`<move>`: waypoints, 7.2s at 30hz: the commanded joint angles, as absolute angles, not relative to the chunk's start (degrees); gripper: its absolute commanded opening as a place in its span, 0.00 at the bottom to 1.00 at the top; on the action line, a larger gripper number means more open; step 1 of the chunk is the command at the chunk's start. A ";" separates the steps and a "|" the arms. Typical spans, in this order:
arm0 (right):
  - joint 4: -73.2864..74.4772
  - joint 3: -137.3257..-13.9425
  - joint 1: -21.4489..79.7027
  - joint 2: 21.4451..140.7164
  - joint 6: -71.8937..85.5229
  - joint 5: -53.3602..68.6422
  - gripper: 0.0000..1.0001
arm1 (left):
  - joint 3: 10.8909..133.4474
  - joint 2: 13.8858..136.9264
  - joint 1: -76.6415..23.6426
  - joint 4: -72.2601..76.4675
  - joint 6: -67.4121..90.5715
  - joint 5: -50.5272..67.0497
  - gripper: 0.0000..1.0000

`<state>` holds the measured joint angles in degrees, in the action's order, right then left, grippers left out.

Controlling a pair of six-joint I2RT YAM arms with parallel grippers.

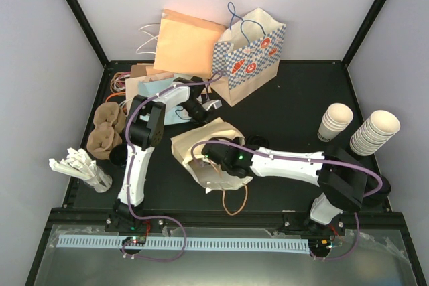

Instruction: Pack the takeout coffee

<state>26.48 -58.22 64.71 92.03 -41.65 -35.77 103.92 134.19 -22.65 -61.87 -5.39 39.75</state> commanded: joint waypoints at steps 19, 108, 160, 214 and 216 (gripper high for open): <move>36.67 -64.46 67.79 86.52 -38.43 -33.77 1.00 | 104.50 133.62 -24.79 -68.52 -3.69 45.93 0.37; 60.89 -85.86 59.68 90.85 -33.04 5.63 1.00 | 63.98 54.30 -18.18 -49.26 -19.96 44.41 0.50; 63.39 -82.29 52.11 65.42 13.04 -21.97 1.00 | 63.82 55.61 -20.82 -42.02 -18.70 25.96 0.02; 53.87 -67.50 39.30 87.57 24.48 -8.22 0.81 | 62.57 52.73 -20.74 -40.16 -18.18 23.58 0.02; 54.01 -67.57 39.35 87.97 24.37 -8.20 0.84 | 62.54 52.65 -20.75 -40.31 -18.12 23.61 0.02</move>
<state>54.54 -66.52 39.51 87.07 24.14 -7.57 62.00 53.84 -20.62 -41.52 -18.68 23.53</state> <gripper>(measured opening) 0.817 0.018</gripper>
